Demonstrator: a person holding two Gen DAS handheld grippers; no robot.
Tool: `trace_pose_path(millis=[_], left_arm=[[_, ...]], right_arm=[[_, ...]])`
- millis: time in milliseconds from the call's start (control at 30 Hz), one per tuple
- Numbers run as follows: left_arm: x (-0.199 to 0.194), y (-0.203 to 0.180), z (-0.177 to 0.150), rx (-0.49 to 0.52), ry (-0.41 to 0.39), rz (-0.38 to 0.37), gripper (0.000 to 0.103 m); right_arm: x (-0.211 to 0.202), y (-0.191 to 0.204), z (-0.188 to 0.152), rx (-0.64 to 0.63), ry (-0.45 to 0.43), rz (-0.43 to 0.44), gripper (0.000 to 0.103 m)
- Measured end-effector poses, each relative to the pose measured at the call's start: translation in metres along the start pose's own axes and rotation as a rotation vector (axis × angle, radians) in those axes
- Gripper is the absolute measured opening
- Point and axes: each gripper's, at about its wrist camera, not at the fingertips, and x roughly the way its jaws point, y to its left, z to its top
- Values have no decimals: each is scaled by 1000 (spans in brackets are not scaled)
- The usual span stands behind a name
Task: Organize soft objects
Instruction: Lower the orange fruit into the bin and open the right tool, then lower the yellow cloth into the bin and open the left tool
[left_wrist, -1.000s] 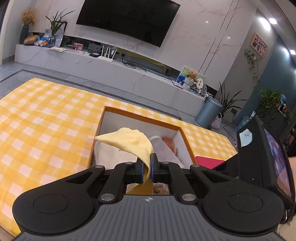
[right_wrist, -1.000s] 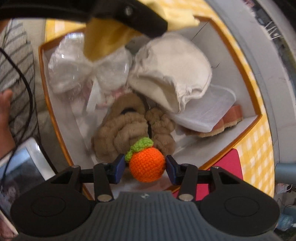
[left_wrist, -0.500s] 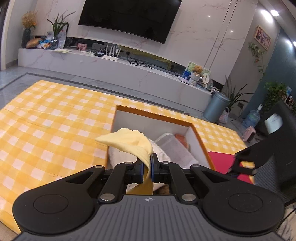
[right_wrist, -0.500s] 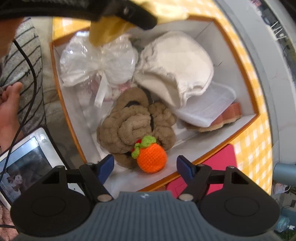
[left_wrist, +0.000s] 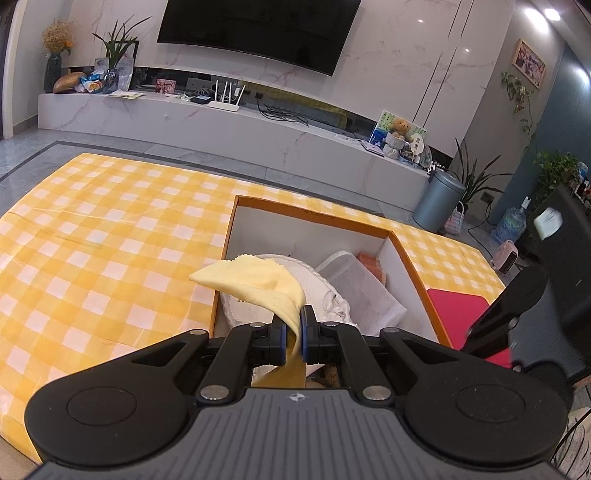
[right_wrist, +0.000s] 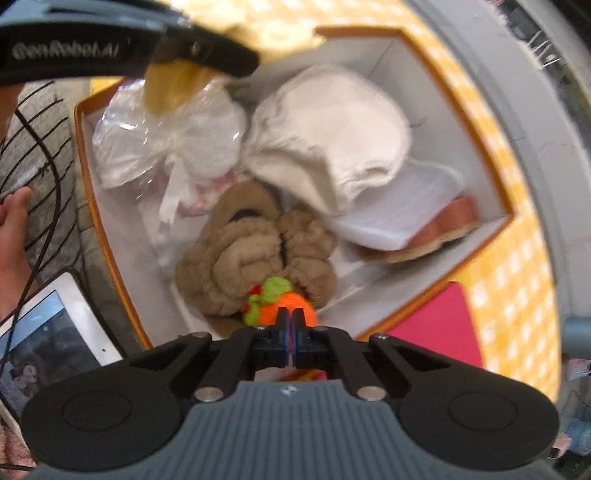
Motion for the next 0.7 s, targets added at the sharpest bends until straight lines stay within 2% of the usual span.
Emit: trace_pose_path(millis=[100,267,333,400,500,600,700], left_arm=[[1,1,-1,0,4,3,8],[-1,0,-1,11,3,-5,8],[-5,-1,-1,17,-7,-25,8],[-12,-3,1,25,-27,-53,8],[-16,-12,6,38,-39,-123,8],[-10,-23,7,32,2,-230,8],[8,-39,6,22,80,-317,8]], right_arm=[[17,12,1,-56,59,51,0],[25,15,6,-62,87,5,0],[12,8,3,-19,22,1,0],[-11,-1,-5,32,-89,18,0],[-39,-12,-23,76,-203,-29,0],[-59,-23,-43,133,-293,-87,0],[-71,-34,-64,184,-370,-101,0]])
